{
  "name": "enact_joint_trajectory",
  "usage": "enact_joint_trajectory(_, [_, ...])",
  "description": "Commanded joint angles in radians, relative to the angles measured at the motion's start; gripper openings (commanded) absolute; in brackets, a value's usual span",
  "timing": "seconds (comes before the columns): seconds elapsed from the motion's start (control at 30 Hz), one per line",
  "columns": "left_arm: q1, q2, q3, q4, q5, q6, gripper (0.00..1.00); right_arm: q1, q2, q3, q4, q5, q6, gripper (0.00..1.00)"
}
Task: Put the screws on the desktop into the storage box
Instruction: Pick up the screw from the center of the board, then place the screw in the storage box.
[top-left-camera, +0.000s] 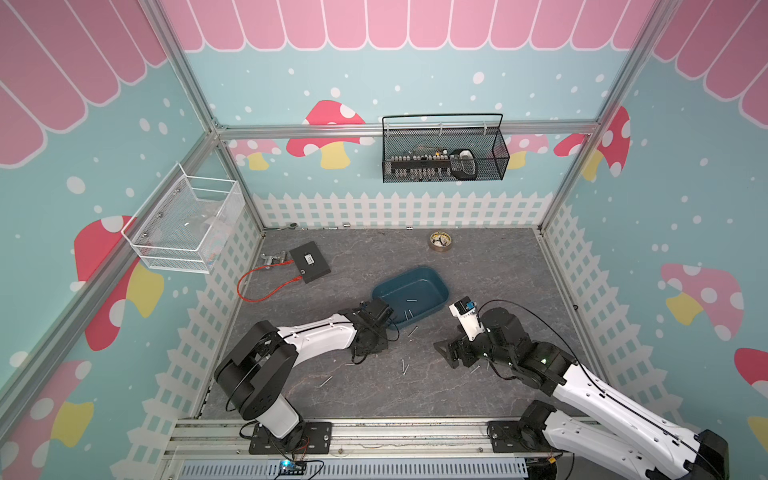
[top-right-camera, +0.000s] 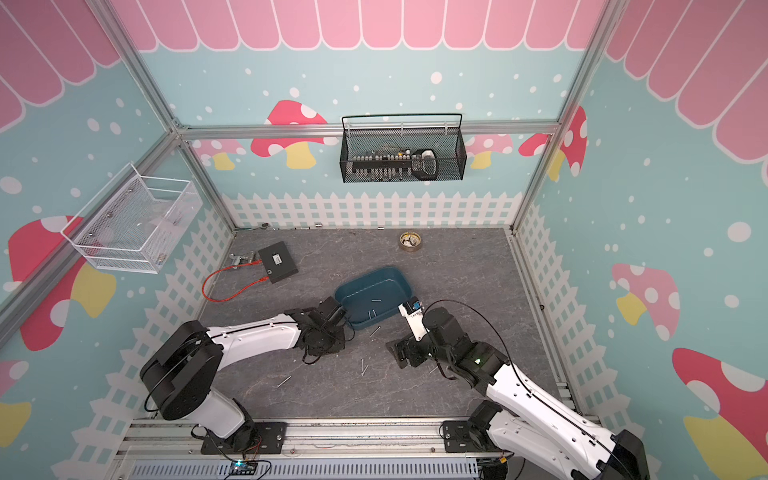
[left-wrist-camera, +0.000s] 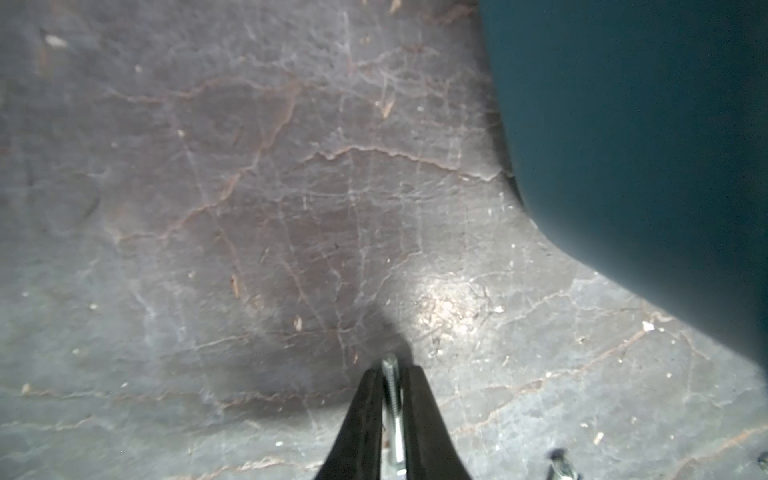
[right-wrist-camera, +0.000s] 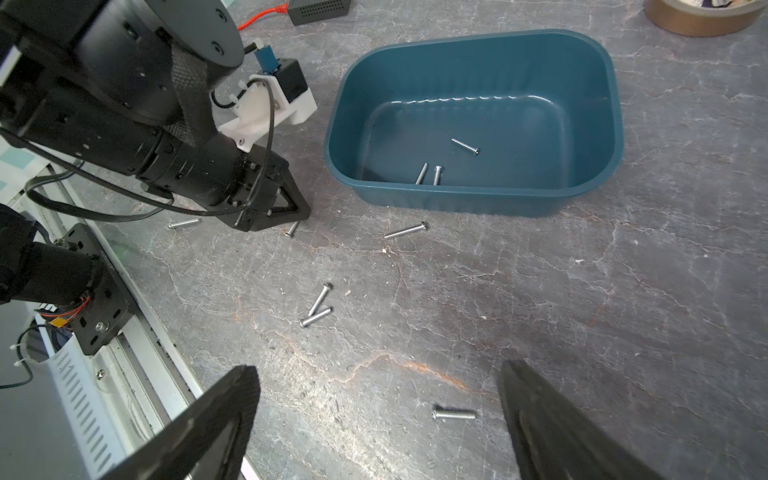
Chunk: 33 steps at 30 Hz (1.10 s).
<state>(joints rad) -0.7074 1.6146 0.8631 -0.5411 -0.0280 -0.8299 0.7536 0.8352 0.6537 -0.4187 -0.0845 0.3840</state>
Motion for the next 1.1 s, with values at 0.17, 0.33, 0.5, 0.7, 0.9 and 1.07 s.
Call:
enact_joint_trajectory(0.17, [0.000,0.014,0.008,-0.055,-0.028,0.026,0.06,0.003,-0.005,-0.019,0.012,-0.004,-0.011,0.96])
enact_joint_trajectory(0.33, [0.002,-0.035,0.013,-0.048,-0.006,0.044,0.00,0.003,-0.006,-0.019,0.011,-0.002,-0.011,0.96])
enact_joint_trajectory(0.5, [0.003,-0.099,0.015,-0.048,0.020,0.063,0.00,0.003,-0.007,-0.020,0.011,-0.001,-0.011,0.96])
enact_joint_trajectory(0.7, [0.013,-0.188,0.052,-0.018,0.097,0.103,0.00,0.003,-0.003,-0.019,0.014,0.000,-0.011,0.96])
enact_joint_trajectory(0.9, [0.058,-0.233,0.106,0.030,0.176,0.124,0.00,0.003,-0.003,-0.021,0.015,-0.002,-0.013,0.96])
enact_joint_trajectory(1.07, [0.090,-0.197,0.153,0.072,0.205,0.141,0.00,0.003,-0.005,-0.022,0.014,-0.005,-0.014,0.96])
